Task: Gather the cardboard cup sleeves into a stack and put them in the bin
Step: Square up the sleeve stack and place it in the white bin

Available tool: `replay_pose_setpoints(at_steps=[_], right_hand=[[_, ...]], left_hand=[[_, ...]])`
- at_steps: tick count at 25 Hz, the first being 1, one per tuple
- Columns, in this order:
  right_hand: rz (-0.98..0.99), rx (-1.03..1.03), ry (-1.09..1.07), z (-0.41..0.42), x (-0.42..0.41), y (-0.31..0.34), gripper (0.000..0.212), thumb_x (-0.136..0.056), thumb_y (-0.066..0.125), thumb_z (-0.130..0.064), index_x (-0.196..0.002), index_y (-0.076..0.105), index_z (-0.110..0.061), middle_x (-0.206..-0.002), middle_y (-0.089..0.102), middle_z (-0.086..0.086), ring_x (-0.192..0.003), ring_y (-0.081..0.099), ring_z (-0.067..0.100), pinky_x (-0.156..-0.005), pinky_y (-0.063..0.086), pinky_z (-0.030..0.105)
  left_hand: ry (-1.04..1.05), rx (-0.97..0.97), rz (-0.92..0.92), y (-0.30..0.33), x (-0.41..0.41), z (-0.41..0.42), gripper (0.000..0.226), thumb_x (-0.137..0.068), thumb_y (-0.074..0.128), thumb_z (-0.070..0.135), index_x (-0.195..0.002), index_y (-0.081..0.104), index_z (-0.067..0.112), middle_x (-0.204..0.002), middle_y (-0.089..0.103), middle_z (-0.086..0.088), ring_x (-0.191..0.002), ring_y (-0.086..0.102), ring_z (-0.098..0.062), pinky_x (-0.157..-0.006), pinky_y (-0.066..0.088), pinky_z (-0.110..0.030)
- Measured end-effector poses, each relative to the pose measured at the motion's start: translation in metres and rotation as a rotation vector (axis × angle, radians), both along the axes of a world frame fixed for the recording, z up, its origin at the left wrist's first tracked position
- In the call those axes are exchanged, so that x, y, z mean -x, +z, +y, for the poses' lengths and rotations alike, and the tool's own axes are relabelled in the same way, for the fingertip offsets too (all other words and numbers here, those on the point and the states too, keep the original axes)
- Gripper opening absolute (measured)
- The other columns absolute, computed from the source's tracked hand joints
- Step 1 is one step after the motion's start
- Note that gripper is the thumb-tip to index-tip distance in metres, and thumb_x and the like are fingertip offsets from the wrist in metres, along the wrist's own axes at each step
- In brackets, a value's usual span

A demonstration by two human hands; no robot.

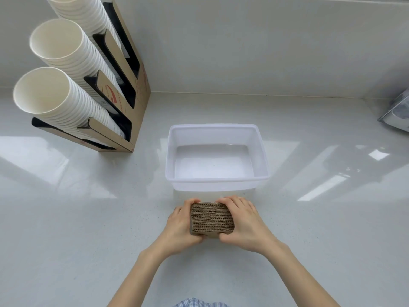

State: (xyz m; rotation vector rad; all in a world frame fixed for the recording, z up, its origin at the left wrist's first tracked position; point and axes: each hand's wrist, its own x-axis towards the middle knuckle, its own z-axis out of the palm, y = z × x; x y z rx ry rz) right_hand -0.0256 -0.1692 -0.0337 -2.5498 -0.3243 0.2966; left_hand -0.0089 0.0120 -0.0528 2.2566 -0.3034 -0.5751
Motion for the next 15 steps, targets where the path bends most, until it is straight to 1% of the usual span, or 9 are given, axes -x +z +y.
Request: replay_pose_setpoints(at_steps=[2, 4, 5, 7, 8, 9, 11, 13, 15], right_hand=[[-0.009, -0.013, 0.008, -0.001, 0.0, 0.002, 0.076, -0.054, 0.045, -0.05, -0.125, 0.043, -0.023, -0.12, 0.05, -0.008, -0.115, 0.041, 0.01, -0.099, 0.02, 0.018], [-0.005, -0.033, 0.003, -0.002, 0.0, 0.004, 0.075, -0.055, 0.047, -0.051, -0.124, 0.044, -0.022, -0.117, 0.052, -0.008, -0.112, 0.043, 0.008, -0.097, 0.021, 0.016], [0.006, -0.048, -0.007, -0.002, 0.0, 0.005, 0.075, -0.054, 0.047, -0.052, -0.123, 0.044, -0.021, -0.115, 0.052, -0.008, -0.11, 0.043, 0.007, -0.095, 0.021, 0.016], [0.064, -0.098, -0.046, -0.003, 0.0, 0.008, 0.075, -0.054, 0.048, -0.052, -0.122, 0.044, -0.022, -0.112, 0.051, -0.009, -0.106, 0.042, 0.005, -0.093, 0.026, 0.016], [0.109, -0.134, -0.08, -0.003, 0.0, 0.01, 0.073, -0.054, 0.051, -0.051, -0.121, 0.044, -0.022, -0.111, 0.05, -0.009, -0.106, 0.042, 0.006, -0.092, 0.03, 0.017], [0.155, -0.175, -0.116, -0.003, 0.0, 0.011, 0.07, -0.056, 0.055, -0.048, -0.121, 0.044, -0.023, -0.109, 0.049, -0.009, -0.105, 0.044, 0.007, -0.09, 0.033, 0.019], [0.241, -0.255, -0.175, -0.004, 0.001, 0.016, 0.064, -0.059, 0.059, -0.042, -0.119, 0.045, -0.023, -0.106, 0.05, -0.008, -0.102, 0.048, 0.009, -0.083, 0.038, 0.019], [0.33, -0.34, -0.221, -0.004, 0.001, 0.021, 0.057, -0.06, 0.06, -0.041, -0.113, 0.046, -0.026, -0.104, 0.054, -0.007, -0.093, 0.054, 0.008, -0.073, 0.04, 0.016], [0.414, -0.409, -0.254, -0.005, 0.0, 0.026, 0.05, -0.061, 0.059, -0.042, -0.108, 0.046, -0.029, -0.099, 0.057, -0.008, -0.085, 0.057, 0.004, -0.065, 0.042, 0.013]], left_hand=[[0.02, 0.066, 0.058, 0.002, -0.001, 0.002, 0.088, -0.047, 0.058, 0.045, -0.126, 0.026, 0.023, -0.105, 0.041, 0.013, -0.114, 0.04, -0.017, -0.097, 0.035, -0.027], [0.04, 0.143, 0.117, 0.001, -0.001, 0.006, 0.084, -0.047, 0.059, 0.045, -0.122, 0.023, 0.031, -0.117, 0.042, 0.007, -0.117, 0.038, -0.011, -0.098, 0.034, -0.021], [0.045, 0.171, 0.142, 0.001, -0.001, 0.008, 0.08, -0.048, 0.061, 0.044, -0.118, 0.023, 0.034, -0.121, 0.042, 0.005, -0.118, 0.039, -0.008, -0.097, 0.033, -0.015], [0.047, 0.221, 0.183, 0.004, -0.001, 0.01, 0.071, -0.05, 0.063, 0.042, -0.11, 0.025, 0.041, -0.123, 0.043, 0.008, -0.117, 0.04, 0.0, -0.091, 0.032, -0.002], [0.05, 0.245, 0.201, 0.006, 0.0, 0.011, 0.068, -0.051, 0.064, 0.041, -0.108, 0.026, 0.044, -0.122, 0.043, 0.012, -0.116, 0.041, 0.003, -0.089, 0.032, 0.0], [0.054, 0.274, 0.214, 0.008, 0.0, 0.011, 0.067, -0.052, 0.065, 0.041, -0.107, 0.028, 0.046, -0.122, 0.044, 0.014, -0.115, 0.043, 0.004, -0.09, 0.034, -0.002], [0.069, 0.335, 0.232, 0.013, 0.0, 0.012, 0.068, -0.053, 0.065, 0.042, -0.112, 0.031, 0.045, -0.124, 0.046, 0.011, -0.113, 0.048, 0.0, -0.091, 0.04, -0.012], [0.079, 0.383, 0.248, 0.019, 0.0, 0.013, 0.07, -0.054, 0.064, 0.045, -0.117, 0.034, 0.042, -0.124, 0.048, 0.01, -0.111, 0.051, -0.004, -0.086, 0.047, -0.016], [0.098, 0.417, 0.258, 0.025, 0.0, 0.013, 0.07, -0.056, 0.063, 0.05, -0.12, 0.036, 0.043, -0.123, 0.05, 0.01, -0.111, 0.052, -0.005, -0.084, 0.049, -0.018]])
